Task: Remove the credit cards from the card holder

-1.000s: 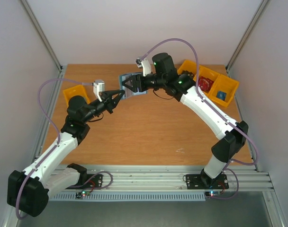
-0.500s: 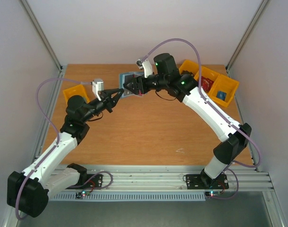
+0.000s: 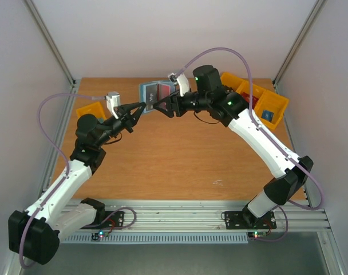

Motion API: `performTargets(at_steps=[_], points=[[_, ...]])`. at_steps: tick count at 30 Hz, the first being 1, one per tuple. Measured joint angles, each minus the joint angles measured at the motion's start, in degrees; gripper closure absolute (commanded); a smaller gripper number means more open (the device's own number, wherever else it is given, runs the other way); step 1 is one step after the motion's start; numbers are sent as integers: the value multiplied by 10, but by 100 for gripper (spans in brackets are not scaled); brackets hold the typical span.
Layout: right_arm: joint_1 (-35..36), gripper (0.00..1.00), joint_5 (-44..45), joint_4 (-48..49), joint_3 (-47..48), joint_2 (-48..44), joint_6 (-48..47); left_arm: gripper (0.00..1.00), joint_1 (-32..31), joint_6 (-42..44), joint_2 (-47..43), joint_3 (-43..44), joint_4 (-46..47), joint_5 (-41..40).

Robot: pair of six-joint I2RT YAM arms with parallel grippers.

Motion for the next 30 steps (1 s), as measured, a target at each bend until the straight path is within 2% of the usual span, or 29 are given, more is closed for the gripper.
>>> performTargets(at_steps=[3,9,15,16,19,21,26,30], points=[[-11,56,-5,0,-10,-12,0,100,4,0,-3,0,0,2],[-23,97,-14,0,-15,-17,0,100,7,-2,-7,0,1,13],[-31,99,0,-9,-16,-17,3,100,10,-7,-13,0,0,14],[-33,99,0,-11,-16,-17,3,93,10,-9,-14,0,-1,13],[-35,99,-1,-14,-16,-17,3,56,10,-10,-16,0,-12,-2],[-39,99,-7,-21,-16,-17,3,44,12,-16,-17,0,-22,-27],[-62,99,-31,-41,-16,-17,15,34,24,-18,-23,0,-59,-77],[-75,99,-38,-56,-12,-12,33,33,37,-14,-39,-2,-102,-116]])
